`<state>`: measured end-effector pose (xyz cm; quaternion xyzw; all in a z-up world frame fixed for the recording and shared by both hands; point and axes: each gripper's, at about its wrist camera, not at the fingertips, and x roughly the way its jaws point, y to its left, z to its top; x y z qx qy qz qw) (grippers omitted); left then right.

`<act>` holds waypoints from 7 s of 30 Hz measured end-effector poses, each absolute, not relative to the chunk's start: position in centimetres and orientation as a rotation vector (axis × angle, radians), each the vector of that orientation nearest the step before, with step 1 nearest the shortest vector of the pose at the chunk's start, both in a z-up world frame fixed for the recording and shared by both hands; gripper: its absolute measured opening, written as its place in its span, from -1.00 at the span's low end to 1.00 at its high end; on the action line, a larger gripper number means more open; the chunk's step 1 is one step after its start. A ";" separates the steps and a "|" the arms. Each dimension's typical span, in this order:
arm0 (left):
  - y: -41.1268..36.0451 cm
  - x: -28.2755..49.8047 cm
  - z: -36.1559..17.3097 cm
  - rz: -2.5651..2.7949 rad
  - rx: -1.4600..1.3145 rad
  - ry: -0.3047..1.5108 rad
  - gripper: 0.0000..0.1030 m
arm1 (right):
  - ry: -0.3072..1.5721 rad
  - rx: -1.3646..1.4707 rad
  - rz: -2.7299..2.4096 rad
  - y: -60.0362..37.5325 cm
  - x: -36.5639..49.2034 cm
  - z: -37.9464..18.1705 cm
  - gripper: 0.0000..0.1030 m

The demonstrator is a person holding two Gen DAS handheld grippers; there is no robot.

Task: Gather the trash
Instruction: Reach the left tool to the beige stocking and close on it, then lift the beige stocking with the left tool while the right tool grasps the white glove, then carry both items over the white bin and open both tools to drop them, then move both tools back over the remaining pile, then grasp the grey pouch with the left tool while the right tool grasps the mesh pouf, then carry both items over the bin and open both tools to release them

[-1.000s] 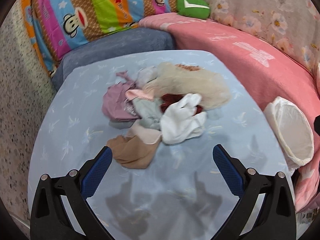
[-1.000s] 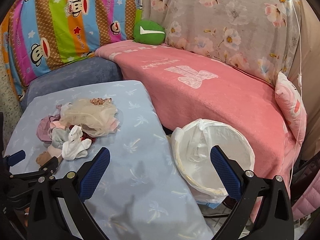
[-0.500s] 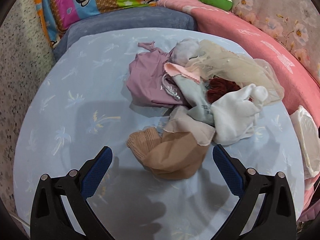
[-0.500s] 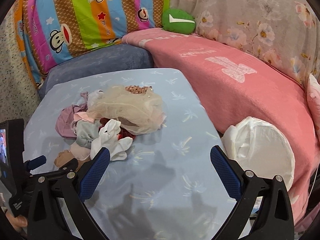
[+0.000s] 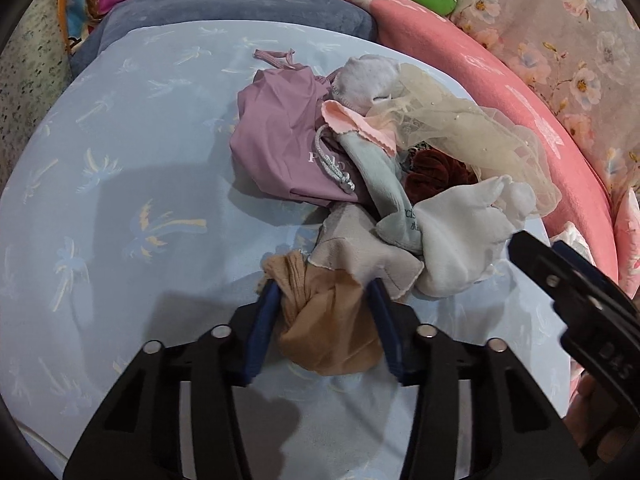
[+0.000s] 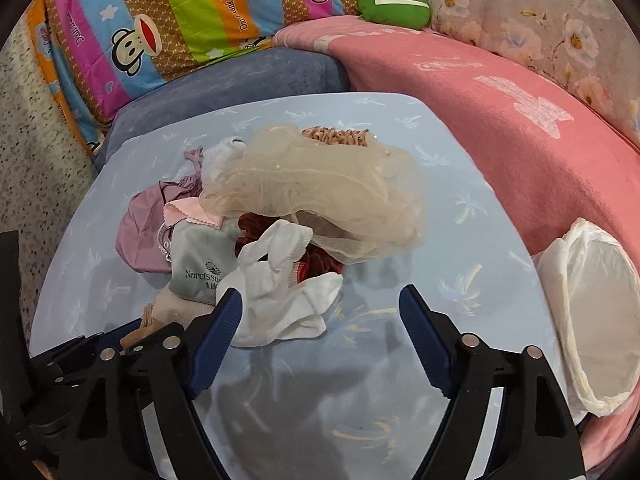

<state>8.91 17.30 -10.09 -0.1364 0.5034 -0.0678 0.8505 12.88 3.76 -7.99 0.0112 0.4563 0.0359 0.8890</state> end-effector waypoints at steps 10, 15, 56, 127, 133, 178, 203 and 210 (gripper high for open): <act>17.7 8.7 -9.6 -0.156 -0.290 1.054 -0.74 | 0.999 0.061 0.165 5.2 13.5 -9.7 -0.88; 17.1 8.4 -8.6 -0.160 -0.279 1.035 -0.79 | 0.964 0.064 0.179 4.9 12.2 -8.0 -0.90; -6.8 6.7 1.2 -0.610 0.067 0.795 -0.81 | 0.700 0.337 -0.244 -21.4 2.3 0.4 -0.89; 3.0 8.9 -1.3 -0.332 -0.048 0.843 0.49 | 0.729 0.215 -0.146 -13.1 4.4 0.9 0.02; 6.9 9.3 -2.5 -0.252 -0.093 0.871 0.52 | 0.737 0.189 -0.103 -10.3 5.2 0.8 0.06; 15.4 11.8 -6.4 -0.168 -0.285 1.007 -0.94 | 0.871 0.299 0.157 -1.6 15.4 -5.0 -0.95; 8.8 7.7 4.2 -0.369 -0.195 0.751 -0.94 | 0.427 0.310 0.038 -10.4 4.7 11.9 -0.96; 3.6 7.0 5.2 -0.491 -0.122 0.735 -0.94 | 0.404 0.346 -0.067 -15.9 2.6 11.8 -0.95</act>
